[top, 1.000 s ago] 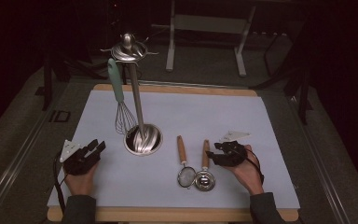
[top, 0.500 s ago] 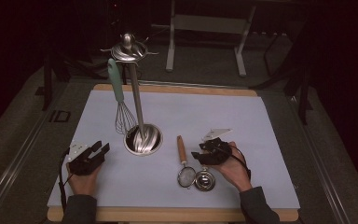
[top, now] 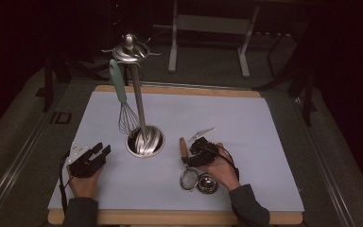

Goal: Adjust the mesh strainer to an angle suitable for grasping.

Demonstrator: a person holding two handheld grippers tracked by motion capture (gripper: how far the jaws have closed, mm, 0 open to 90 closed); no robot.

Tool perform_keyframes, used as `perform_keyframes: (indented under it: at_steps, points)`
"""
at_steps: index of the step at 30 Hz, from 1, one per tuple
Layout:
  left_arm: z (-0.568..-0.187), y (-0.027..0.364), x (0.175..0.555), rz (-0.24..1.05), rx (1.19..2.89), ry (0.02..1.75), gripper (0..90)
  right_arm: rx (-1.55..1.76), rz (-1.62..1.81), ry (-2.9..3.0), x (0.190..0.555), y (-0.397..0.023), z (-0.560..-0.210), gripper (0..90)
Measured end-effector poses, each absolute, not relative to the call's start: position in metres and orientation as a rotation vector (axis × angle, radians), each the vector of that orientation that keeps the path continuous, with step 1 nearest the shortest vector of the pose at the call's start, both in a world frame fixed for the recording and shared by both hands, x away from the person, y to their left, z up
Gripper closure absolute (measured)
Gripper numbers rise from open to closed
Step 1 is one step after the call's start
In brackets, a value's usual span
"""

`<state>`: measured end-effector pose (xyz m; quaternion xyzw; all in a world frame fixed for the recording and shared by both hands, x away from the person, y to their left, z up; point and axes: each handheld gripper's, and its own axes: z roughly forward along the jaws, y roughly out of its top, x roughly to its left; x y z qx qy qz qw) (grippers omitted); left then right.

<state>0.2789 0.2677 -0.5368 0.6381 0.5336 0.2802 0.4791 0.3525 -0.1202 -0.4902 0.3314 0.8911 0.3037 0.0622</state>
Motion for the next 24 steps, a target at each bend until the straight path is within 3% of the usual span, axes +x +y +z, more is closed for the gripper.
perform_keyframes:
  at_steps: [14, 24]
  points:
    - [-0.537, 0.268, 0.279, 0.685, 1.558, 1.304, 60.5, 1.060, 0.803, 2.767, 0.367, -0.102, -0.498, 55.4]
    - [-0.537, 0.267, 0.279, 0.686, 1.560, 1.305, 60.4, 1.123, 0.715, 2.843, 0.366, -0.097, -0.503, 52.0]
